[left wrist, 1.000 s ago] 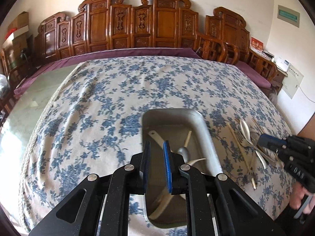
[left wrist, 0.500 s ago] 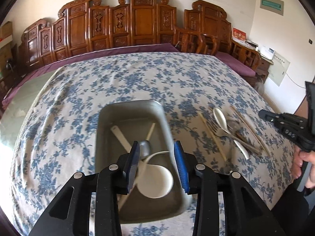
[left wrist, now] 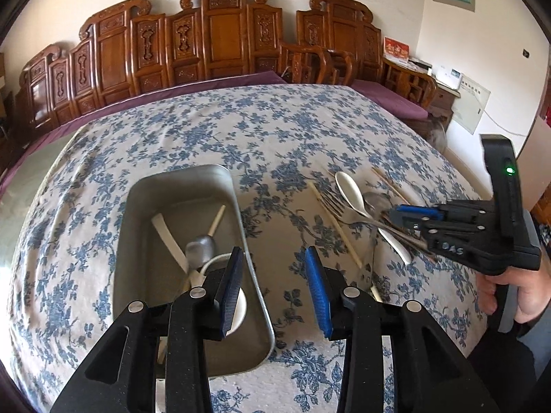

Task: Organize utensils
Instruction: 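Grasp a metal fork from the pile with the right tool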

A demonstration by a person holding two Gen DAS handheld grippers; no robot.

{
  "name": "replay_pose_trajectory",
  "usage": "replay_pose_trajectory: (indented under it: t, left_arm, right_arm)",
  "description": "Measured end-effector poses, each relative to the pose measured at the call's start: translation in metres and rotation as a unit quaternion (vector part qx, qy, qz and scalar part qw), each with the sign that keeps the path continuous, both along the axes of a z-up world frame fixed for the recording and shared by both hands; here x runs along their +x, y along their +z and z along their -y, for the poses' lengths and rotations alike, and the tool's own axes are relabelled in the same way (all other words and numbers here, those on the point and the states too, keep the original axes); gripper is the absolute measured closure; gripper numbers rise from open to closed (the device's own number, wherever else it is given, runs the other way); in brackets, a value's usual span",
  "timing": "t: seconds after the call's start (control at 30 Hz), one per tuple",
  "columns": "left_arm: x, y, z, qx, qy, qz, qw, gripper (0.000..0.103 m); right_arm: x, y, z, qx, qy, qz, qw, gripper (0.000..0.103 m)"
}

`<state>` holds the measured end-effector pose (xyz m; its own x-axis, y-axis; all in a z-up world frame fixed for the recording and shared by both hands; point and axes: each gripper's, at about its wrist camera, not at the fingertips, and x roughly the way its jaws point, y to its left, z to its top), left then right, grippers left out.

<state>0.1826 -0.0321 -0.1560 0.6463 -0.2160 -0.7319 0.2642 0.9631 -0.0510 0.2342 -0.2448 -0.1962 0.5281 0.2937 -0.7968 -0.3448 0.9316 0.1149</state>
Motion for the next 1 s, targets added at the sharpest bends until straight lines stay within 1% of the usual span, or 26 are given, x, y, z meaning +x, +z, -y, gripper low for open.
replay_pose_trajectory:
  t: [0.23, 0.27, 0.43, 0.5, 0.57, 0.67, 0.8, 0.93, 1.0]
  left_arm:
    - [-0.002, -0.002, 0.004, 0.003, -0.006, -0.001, 1.0, 0.068]
    - [-0.002, -0.001, 0.005, 0.003, -0.006, 0.0, 1.0, 0.068]
    - [-0.003, -0.002, 0.006, 0.004, -0.008, -0.001, 1.0, 0.068]
    - [-0.004, -0.003, 0.008, 0.006, -0.009, -0.002, 0.9999, 0.068]
    - [-0.005, -0.005, 0.01, 0.009, -0.011, -0.002, 0.9999, 0.068]
    - [-0.005, -0.006, 0.012, 0.011, -0.012, -0.003, 0.9999, 0.068]
    - [-0.007, -0.008, 0.015, 0.015, -0.014, -0.004, 0.9998, 0.068]
    - [-0.008, -0.01, 0.018, 0.019, -0.016, -0.004, 0.9997, 0.068]
    - [-0.009, -0.011, 0.02, 0.022, -0.017, -0.004, 0.9996, 0.068]
  right_arm:
    - [0.007, -0.012, -0.008, -0.006, 0.013, -0.02, 1.0, 0.085]
    - [0.007, -0.014, -0.009, -0.009, 0.014, -0.021, 1.0, 0.083]
    - [0.009, -0.016, -0.013, -0.018, 0.02, -0.02, 0.999, 0.083]
    - [0.008, -0.016, -0.015, -0.023, 0.023, -0.017, 0.999, 0.084]
    - [0.007, -0.016, -0.016, -0.025, 0.026, -0.016, 0.999, 0.089]
    - [0.006, -0.015, -0.017, -0.025, 0.035, -0.019, 0.999, 0.093]
    - [0.003, -0.014, -0.022, -0.028, 0.045, -0.018, 0.998, 0.095]
    - [-0.001, -0.009, -0.022, -0.019, 0.049, -0.012, 0.999, 0.095]
    - [-0.002, -0.002, -0.018, -0.004, 0.045, -0.004, 0.999, 0.095]
